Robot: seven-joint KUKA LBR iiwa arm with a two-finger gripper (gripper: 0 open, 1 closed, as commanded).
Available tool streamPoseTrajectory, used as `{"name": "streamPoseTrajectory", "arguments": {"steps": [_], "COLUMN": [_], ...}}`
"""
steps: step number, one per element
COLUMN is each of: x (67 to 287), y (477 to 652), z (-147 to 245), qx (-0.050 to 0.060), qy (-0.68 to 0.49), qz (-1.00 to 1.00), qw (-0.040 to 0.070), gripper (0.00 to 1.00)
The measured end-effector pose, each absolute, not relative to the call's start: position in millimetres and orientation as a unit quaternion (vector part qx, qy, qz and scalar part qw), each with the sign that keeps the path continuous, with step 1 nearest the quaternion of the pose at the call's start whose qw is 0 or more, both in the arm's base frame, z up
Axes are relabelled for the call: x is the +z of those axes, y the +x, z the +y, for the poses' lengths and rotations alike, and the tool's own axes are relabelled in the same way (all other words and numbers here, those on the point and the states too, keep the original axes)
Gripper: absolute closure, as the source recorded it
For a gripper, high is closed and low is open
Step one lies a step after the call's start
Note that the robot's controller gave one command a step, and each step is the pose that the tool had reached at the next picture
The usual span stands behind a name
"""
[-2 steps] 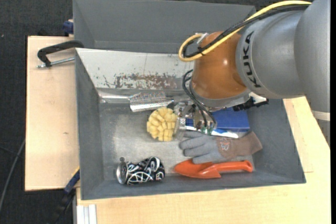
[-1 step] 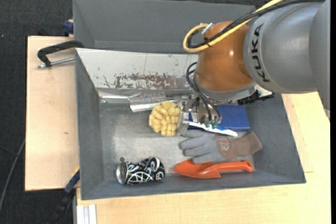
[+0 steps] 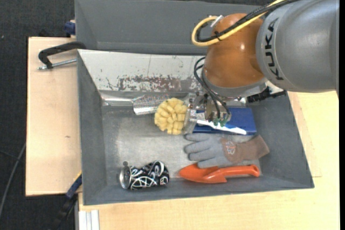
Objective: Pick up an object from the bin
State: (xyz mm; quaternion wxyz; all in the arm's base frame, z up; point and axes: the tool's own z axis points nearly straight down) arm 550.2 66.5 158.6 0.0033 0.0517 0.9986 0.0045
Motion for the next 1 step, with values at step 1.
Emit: {"name": "streamPoseTrajectory", "arguments": {"steps": [1], "x": [165.0], "y": [550.9], "z": [66.7], "qx": [0.005], "qy": [0.052], "qz": [0.999], "qw": [0.004], "gripper": [1.00]}}
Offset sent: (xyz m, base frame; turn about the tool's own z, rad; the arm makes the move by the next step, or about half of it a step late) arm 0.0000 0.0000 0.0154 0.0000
